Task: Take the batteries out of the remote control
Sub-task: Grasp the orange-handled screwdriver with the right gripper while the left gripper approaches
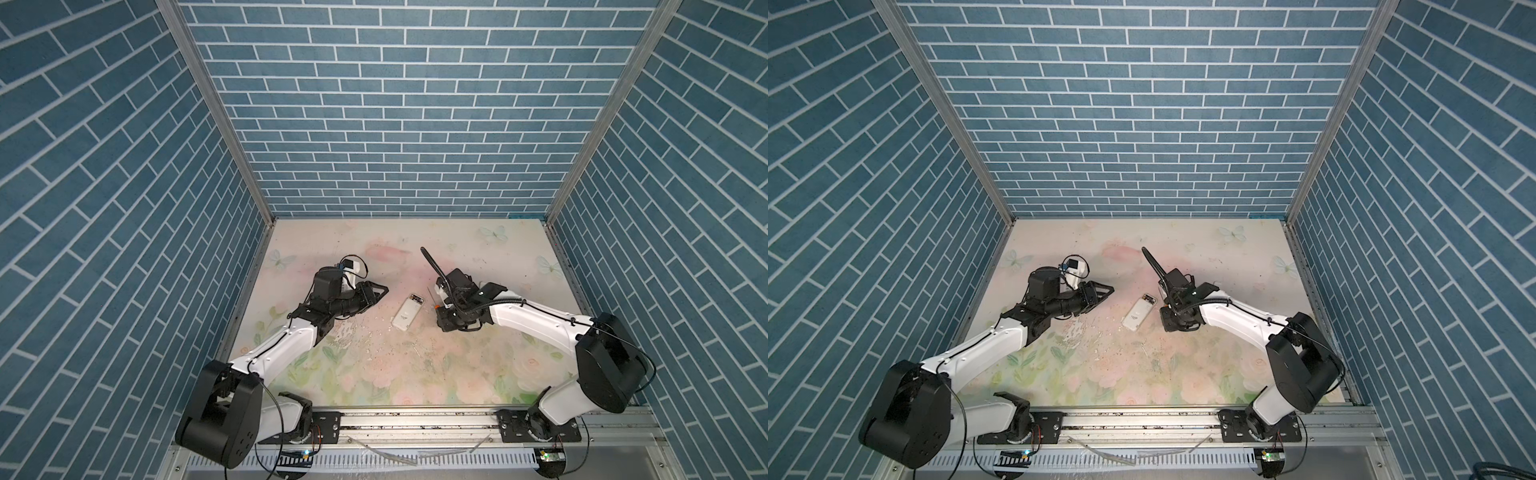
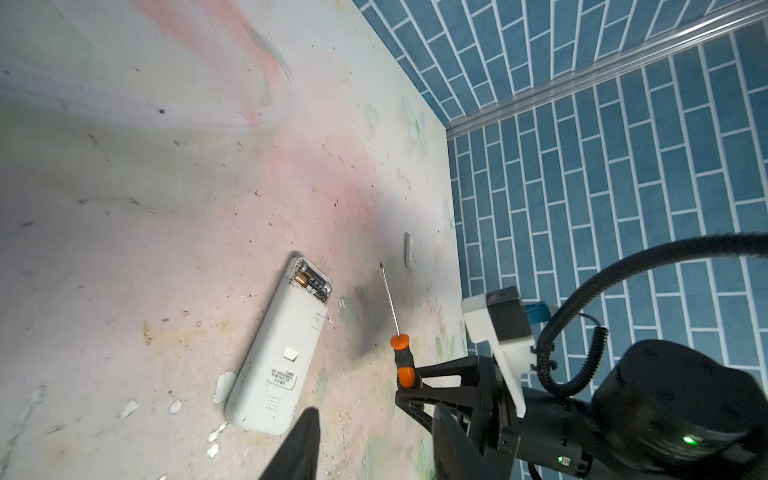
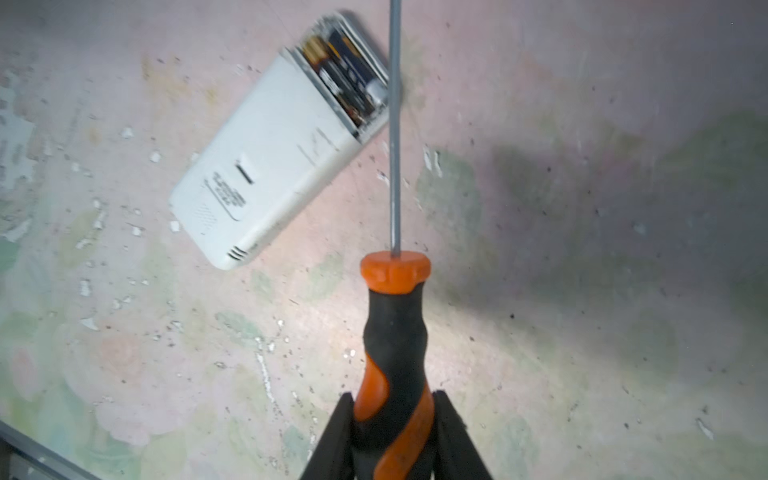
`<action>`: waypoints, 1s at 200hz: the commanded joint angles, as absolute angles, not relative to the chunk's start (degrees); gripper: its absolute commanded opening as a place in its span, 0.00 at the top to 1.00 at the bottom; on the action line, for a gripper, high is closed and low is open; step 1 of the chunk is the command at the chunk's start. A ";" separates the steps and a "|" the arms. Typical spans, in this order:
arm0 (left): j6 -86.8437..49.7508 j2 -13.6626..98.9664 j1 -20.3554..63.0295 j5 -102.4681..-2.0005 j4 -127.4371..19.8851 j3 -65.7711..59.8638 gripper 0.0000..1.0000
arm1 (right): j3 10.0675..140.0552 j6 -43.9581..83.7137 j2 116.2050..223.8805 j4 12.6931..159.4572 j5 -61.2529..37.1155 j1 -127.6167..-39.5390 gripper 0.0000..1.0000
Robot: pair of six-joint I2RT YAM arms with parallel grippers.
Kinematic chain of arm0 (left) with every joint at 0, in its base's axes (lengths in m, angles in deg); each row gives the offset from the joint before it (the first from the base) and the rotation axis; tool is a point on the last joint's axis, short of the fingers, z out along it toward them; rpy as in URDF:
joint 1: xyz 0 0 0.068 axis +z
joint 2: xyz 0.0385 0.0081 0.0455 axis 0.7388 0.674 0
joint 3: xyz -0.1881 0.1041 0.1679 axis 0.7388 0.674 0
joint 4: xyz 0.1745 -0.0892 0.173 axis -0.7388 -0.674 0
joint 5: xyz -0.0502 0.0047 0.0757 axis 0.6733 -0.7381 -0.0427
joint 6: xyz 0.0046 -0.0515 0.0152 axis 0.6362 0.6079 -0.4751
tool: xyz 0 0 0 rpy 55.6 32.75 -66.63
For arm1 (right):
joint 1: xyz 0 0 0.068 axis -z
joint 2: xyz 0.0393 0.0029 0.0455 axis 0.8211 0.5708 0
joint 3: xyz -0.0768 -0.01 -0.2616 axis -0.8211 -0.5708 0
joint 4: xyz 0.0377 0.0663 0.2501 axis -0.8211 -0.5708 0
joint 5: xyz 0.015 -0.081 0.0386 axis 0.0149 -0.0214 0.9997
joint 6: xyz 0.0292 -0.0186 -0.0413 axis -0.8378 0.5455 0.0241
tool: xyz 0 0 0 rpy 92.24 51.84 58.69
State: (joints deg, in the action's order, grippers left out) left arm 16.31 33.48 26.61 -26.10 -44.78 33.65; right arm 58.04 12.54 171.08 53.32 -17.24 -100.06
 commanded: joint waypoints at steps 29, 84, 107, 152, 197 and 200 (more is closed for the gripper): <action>19.73 37.76 20.40 -28.73 -33.57 33.86 0.53 | 62.40 11.71 171.97 57.45 -10.31 -101.14 0.93; 21.54 42.00 16.27 -30.48 -25.30 33.48 0.48 | 62.95 9.65 171.90 62.73 -7.08 -101.69 0.94; 21.16 43.40 15.20 -31.10 -25.21 32.69 0.47 | 62.90 8.94 171.76 64.51 -6.31 -101.79 0.95; 20.58 45.75 14.12 -31.81 -25.02 31.39 0.49 | 62.41 7.79 170.89 67.49 -5.04 -101.86 0.95; 19.91 47.44 14.01 -32.31 -24.94 29.32 0.52 | 61.76 7.21 170.31 68.42 -4.46 -102.15 0.95; 19.87 47.54 14.05 -32.38 -24.95 29.32 0.52 | 61.71 7.17 170.17 68.59 -4.46 -102.21 0.95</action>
